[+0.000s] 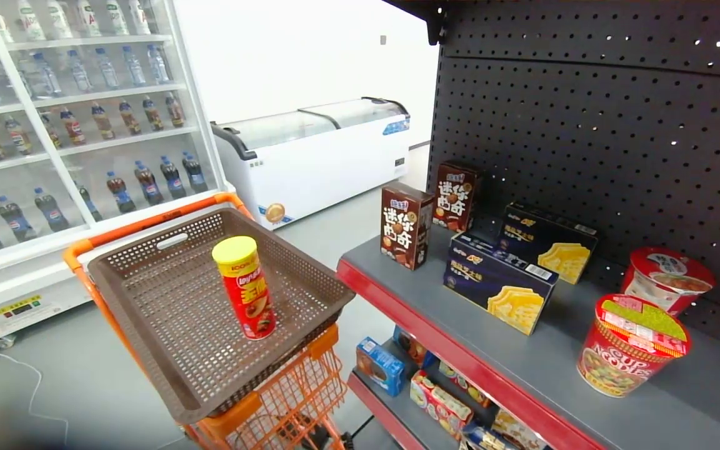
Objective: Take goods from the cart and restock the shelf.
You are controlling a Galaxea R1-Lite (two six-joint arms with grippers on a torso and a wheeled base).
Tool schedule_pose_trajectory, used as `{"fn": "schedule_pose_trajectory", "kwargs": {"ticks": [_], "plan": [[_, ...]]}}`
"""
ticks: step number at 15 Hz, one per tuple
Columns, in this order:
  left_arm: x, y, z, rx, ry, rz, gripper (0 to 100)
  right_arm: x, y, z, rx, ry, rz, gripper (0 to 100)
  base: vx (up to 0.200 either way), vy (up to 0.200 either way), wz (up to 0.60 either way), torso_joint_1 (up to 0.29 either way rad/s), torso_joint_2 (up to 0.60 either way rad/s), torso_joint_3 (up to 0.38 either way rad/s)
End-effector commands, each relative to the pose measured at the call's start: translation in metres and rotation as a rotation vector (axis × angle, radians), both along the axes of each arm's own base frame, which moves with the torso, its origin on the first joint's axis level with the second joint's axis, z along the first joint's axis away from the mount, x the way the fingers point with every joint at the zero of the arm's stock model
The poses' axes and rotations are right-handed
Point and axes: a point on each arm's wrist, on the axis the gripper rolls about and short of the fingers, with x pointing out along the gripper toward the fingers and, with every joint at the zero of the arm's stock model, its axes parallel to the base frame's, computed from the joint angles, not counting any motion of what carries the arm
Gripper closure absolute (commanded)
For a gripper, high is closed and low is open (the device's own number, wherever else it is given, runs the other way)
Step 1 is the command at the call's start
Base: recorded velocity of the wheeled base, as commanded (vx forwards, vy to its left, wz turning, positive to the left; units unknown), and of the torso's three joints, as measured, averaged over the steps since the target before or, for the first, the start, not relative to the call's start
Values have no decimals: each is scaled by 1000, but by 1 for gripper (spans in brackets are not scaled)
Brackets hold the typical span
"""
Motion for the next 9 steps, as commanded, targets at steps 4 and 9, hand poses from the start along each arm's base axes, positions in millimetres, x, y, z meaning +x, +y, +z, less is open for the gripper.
{"fn": "schedule_pose_trajectory", "kwargs": {"ticks": [4,9], "plan": [[51,-1,130,100,171,-43,0,0,0,0,0,1,0,0,0,0,0,0,0,0],[174,3,121,126,468,-30,0,0,0,0,0,1,0,0,0,0,0,0,0,0]]}}
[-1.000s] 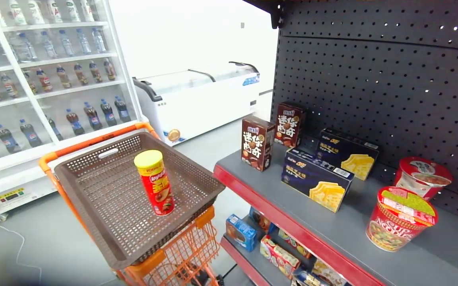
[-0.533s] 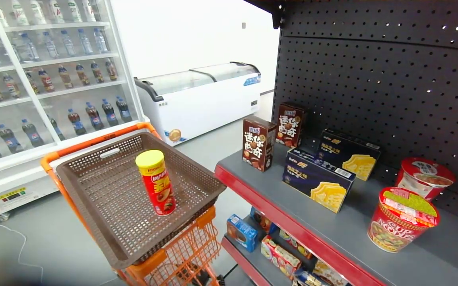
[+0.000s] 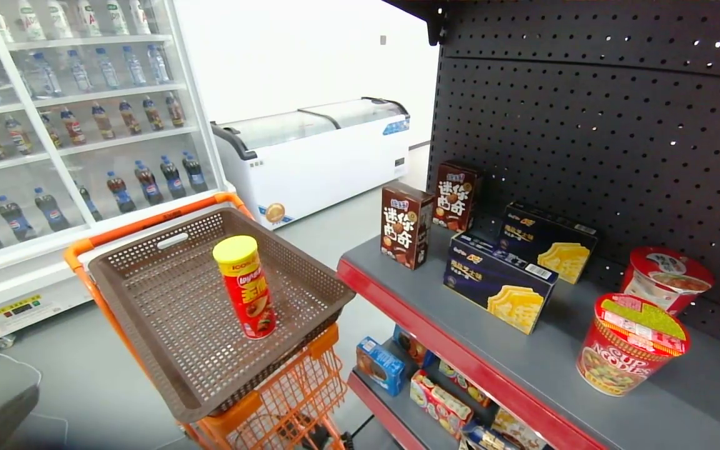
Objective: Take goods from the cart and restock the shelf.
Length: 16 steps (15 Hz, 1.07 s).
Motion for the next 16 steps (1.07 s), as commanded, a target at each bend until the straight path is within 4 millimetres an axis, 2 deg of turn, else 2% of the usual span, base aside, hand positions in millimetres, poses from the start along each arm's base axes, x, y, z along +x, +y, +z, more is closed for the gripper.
{"fn": "schedule_pose_trajectory", "kwargs": {"ticks": [1,3,5,6,7,8,11,15,16], "plan": [[121,7,-13,-8,258,-24,0,0,0,0,0,1,0,0,0,0,0,0,0,0],[162,17,-34,-46,290,-91,0,0,0,0,0,1,0,0,0,0,0,0,0,0],[191,19,-58,-59,333,-89,0,0,0,0,0,1,0,0,0,0,0,0,0,0],[209,19,-71,-60,323,-96,0,0,0,0,0,1,0,0,0,0,0,0,0,0],[216,18,-76,-60,316,-105,0,0,0,0,0,1,0,0,0,0,0,0,0,0],[235,14,-92,-56,293,-121,0,0,0,0,0,1,0,0,0,0,0,0,0,0],[259,6,-116,-100,260,-132,0,0,0,0,0,1,0,0,0,0,0,0,0,0],[278,3,-126,-141,262,-128,0,0,0,0,2,1,0,0,0,0,0,0,0,0],[289,-3,-129,-128,239,-134,0,0,0,0,0,1,0,0,0,0,0,0,0,0]]}}
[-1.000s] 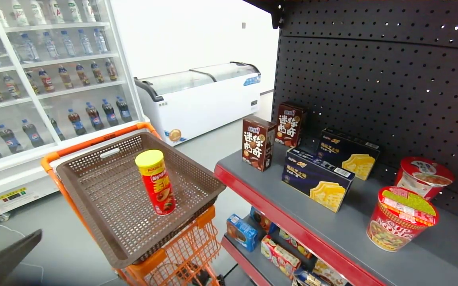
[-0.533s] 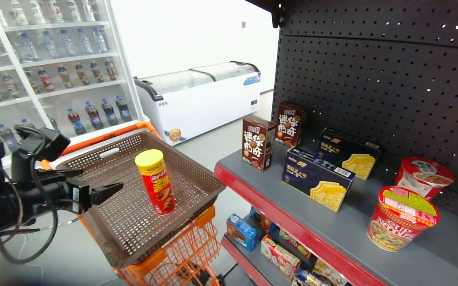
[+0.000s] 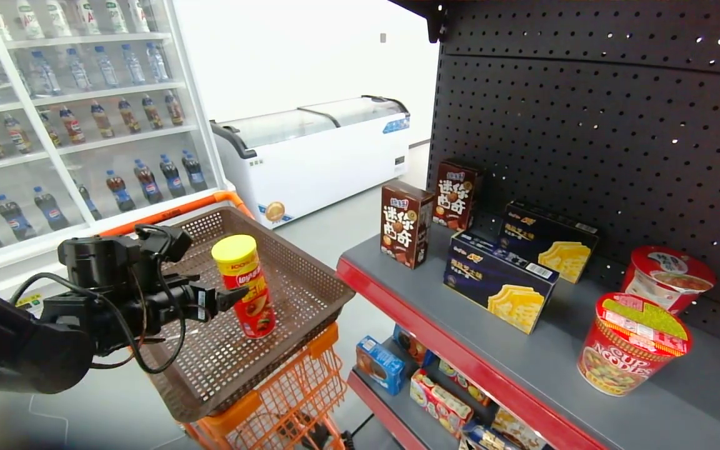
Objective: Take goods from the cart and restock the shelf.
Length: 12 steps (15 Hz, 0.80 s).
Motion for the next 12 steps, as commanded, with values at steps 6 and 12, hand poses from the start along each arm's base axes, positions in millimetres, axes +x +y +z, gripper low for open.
{"fn": "schedule_pose_trajectory", "kwargs": {"ticks": [6,12], "plan": [[52,-28,-31,32,-41,38,0,0,0,0,0,1,0,0,0,0,0,0,0,0],[64,-36,-44,51,-24,38,0,0,0,0,0,1,0,0,0,0,0,0,0,0]]}}
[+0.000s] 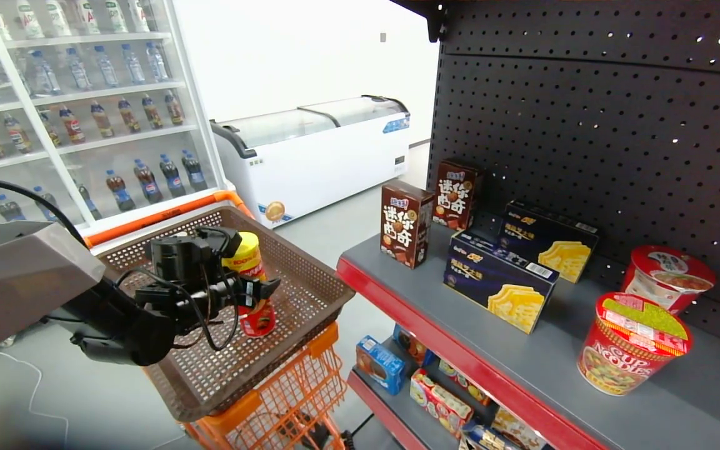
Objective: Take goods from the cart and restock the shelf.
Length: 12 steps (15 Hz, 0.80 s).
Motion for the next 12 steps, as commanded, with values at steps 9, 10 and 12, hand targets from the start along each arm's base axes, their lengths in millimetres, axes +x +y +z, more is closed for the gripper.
{"fn": "schedule_pose_trajectory", "kwargs": {"ticks": [9,10,12], "plan": [[-16,-2,72,-50,-157,42,100,0,0,0,0,1,1,0,0,0,0,0,0,0],[-25,-1,91,-64,-181,31,100,0,0,0,0,1,0,0,0,0,0,0,0,0],[-42,0,115,-67,-154,32,100,0,0,0,0,1,0,0,0,0,0,0,0,0]]}}
